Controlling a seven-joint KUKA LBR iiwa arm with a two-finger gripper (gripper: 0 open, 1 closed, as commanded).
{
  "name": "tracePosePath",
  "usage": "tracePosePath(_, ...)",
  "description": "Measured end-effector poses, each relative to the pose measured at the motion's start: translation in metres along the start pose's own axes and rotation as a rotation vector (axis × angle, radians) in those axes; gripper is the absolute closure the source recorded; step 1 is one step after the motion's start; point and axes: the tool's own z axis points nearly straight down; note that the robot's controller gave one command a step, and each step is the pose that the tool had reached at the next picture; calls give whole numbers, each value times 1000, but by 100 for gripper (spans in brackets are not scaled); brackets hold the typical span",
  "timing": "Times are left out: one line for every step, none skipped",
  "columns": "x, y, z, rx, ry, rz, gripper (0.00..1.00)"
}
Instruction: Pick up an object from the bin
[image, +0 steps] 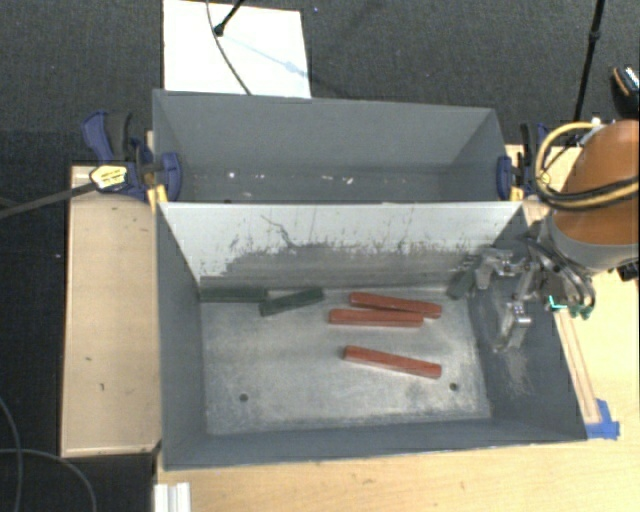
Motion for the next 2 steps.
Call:
tracePosePath(31,21,112,1,-2,-311,0)
tracePosePath(26,89,109,-2,-3,-209,0)
